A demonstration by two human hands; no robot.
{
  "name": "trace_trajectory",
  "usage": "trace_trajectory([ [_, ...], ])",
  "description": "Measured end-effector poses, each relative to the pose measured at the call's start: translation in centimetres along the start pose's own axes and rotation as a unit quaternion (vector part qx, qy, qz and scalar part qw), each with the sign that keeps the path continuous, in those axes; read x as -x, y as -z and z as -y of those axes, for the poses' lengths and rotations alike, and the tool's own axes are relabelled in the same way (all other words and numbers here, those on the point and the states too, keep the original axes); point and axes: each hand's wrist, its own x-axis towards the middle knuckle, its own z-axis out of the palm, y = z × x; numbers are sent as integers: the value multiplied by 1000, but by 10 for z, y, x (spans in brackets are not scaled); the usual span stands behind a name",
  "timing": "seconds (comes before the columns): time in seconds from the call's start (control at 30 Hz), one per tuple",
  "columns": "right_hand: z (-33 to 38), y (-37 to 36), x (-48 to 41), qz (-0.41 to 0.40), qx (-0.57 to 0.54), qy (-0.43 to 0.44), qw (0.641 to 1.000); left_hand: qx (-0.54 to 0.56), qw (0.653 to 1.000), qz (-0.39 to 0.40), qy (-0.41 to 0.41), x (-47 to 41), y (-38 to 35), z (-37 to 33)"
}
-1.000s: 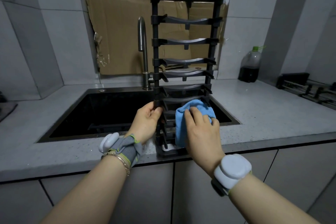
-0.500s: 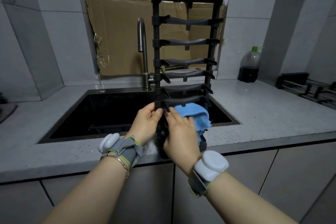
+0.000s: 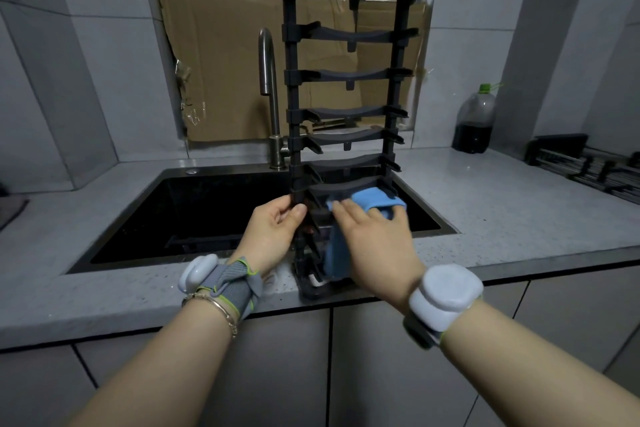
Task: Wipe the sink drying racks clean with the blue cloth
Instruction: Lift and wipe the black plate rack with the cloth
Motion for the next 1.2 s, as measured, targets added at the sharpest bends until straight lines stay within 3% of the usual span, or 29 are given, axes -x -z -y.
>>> trace_trajectory([
  [0.13, -26, 1, 7, 9, 39, -32, 999, 8, 1000, 0, 0, 0, 0, 3],
  [0.33, -3, -6, 3, 18, -12, -80, 997, -5, 1000, 10, 22, 1, 0, 1],
  [0.53, 9, 2, 5, 40, -173, -58, 982, 24, 999, 13, 29, 6, -4, 3],
  [0.7, 26, 4, 2, 26, -134, -25, 990, -11, 999, 34, 11, 7, -1, 3],
  [0.87, 35, 13, -3, -4, -342, -7, 940, -2, 1000, 16, 8, 9, -2, 6],
  [1.0, 23, 7, -3, 22, -220, 44, 974, -35, 999, -6, -11, 6, -2, 6],
  [1.13, -4, 7, -3, 43, -64, -4, 997, -88, 995, -29, -20, 8, -4, 2],
  [1.2, -19, 6, 0, 43, -22, -26, 998, -65, 998, -28, 3, 5, -3, 5],
])
